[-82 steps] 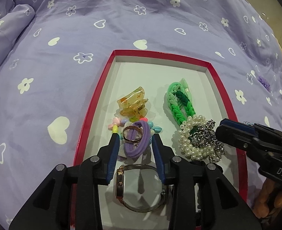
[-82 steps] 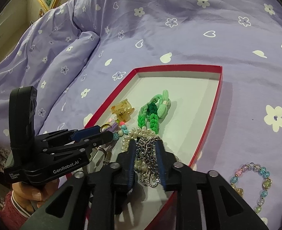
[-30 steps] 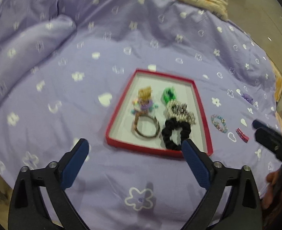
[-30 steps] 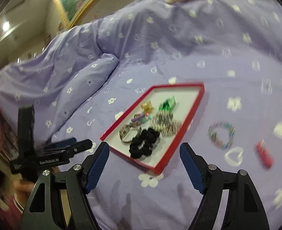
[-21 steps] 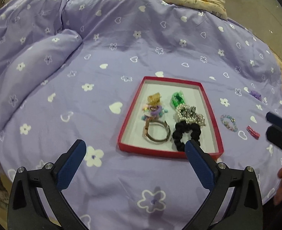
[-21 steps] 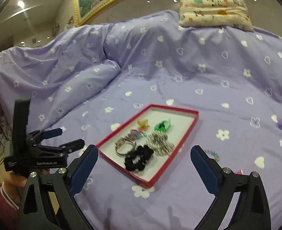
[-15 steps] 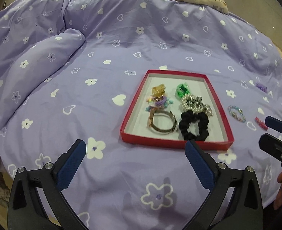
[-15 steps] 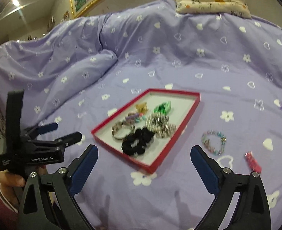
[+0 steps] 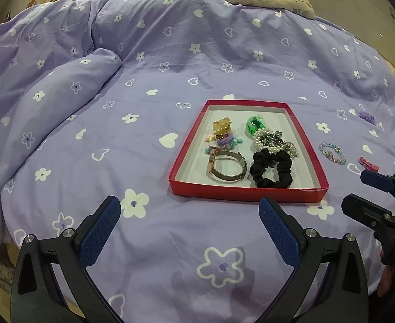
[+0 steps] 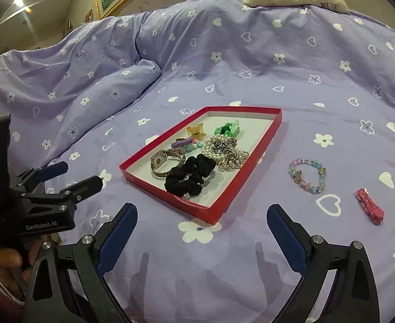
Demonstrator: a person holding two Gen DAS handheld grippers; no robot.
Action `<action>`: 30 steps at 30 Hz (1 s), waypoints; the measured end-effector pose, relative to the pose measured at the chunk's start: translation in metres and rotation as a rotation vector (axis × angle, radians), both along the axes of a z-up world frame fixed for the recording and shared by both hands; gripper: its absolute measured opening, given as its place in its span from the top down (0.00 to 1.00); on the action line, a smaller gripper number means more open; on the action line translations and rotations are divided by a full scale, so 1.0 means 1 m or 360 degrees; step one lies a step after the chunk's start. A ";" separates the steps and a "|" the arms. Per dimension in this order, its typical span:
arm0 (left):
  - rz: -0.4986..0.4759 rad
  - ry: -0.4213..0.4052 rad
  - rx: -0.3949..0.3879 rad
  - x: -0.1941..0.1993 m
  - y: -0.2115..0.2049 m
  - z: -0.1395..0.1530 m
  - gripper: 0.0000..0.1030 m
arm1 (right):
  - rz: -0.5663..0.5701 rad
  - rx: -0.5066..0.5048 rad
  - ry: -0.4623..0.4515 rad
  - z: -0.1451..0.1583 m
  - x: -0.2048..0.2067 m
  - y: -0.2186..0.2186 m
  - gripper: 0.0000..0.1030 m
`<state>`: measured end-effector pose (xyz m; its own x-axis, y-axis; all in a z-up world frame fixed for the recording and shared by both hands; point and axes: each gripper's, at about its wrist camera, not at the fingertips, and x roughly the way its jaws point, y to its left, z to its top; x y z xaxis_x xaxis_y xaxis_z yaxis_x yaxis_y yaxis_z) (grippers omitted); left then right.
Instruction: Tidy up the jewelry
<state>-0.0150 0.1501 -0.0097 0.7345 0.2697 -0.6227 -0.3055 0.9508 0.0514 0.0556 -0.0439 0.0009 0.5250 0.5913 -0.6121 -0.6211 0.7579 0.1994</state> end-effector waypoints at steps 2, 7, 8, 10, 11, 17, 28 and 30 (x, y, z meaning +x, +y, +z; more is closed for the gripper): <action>0.0001 0.0002 0.0000 0.000 0.001 0.000 0.00 | -0.0003 0.0002 -0.0001 0.000 0.000 -0.001 0.05; 0.0006 -0.0002 0.0014 -0.004 -0.002 0.002 0.00 | -0.0004 0.0002 -0.0005 0.001 -0.002 -0.001 0.04; 0.0005 -0.0004 0.0013 -0.004 -0.002 0.002 0.00 | -0.0004 0.0002 -0.0007 0.001 -0.002 -0.001 0.04; 0.0003 -0.0003 0.0014 -0.005 -0.003 0.003 0.00 | -0.0001 0.0004 -0.0009 0.002 -0.003 -0.001 0.04; 0.0006 -0.0002 0.0015 -0.005 -0.003 0.003 0.00 | 0.0003 0.0009 -0.0010 0.003 -0.003 -0.001 0.05; 0.0007 -0.0013 0.0017 -0.008 -0.003 0.006 0.00 | 0.0019 0.0015 -0.0022 0.007 -0.006 0.000 0.04; 0.0015 -0.0033 0.0008 -0.011 -0.001 0.011 0.00 | 0.0034 0.0011 -0.0041 0.012 -0.011 0.004 0.04; 0.0016 -0.0033 0.0008 -0.010 -0.001 0.011 0.00 | 0.0034 0.0012 -0.0041 0.012 -0.011 0.003 0.04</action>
